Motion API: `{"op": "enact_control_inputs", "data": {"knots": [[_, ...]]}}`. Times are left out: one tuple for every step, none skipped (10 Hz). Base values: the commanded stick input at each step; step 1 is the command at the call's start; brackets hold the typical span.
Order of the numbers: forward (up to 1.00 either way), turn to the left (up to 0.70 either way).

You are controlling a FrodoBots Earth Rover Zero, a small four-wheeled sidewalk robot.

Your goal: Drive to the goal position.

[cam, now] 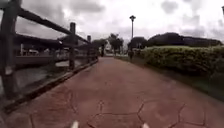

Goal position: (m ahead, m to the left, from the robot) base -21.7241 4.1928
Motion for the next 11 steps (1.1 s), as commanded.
{"op": "enact_control_inputs", "data": {"knots": [[1.0,0.0],[1.0,0.0],[1.0,0.0],[1.0,0.0],[1.0,0.0],[0.77,-0.1],[0.0,-0.45],[0.0,-0.45],[0.0,-0.45],[0.0,-0.45],[0.0,-0.45]]}}
